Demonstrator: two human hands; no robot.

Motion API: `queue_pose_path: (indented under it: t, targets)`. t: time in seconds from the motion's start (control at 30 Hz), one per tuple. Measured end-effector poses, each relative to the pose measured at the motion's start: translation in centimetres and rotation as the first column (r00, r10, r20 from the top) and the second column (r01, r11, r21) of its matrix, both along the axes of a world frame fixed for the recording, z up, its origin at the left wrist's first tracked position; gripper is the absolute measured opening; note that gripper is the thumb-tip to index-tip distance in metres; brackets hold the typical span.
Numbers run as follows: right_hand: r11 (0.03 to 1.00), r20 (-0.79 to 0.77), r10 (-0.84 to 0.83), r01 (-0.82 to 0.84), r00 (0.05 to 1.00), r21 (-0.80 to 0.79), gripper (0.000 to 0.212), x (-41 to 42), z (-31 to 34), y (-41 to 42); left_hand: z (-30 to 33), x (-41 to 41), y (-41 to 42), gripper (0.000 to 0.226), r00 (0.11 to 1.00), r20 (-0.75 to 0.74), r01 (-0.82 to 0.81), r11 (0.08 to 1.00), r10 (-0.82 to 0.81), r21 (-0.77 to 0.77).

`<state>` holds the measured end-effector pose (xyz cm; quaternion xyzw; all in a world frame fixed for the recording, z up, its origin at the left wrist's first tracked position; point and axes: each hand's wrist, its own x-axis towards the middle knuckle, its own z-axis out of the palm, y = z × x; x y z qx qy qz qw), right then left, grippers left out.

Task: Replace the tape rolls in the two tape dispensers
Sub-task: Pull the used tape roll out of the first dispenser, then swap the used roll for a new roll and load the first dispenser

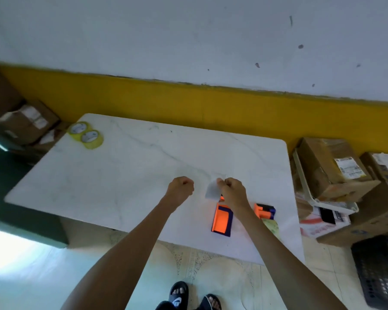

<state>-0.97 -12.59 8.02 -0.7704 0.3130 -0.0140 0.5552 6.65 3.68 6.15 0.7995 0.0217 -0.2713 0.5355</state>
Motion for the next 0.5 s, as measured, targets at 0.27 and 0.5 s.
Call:
queue_pose_path:
  t: [0.27,0.5]
  targets:
    - [0.983,0.023,0.151,-0.152,0.988,0.104,0.031,5.8,1.5,8.9,2.5,2.5,8.1,0.016,0.993,0.034,-0.110,0.991,0.113,-0.080]
    - [0.969,0.044,0.215,-0.219,0.976,0.118,0.033,12.5,2.4,19.6,3.9,7.6,17.5,0.020,0.985,0.108,-0.119,0.986,0.132,-0.118]
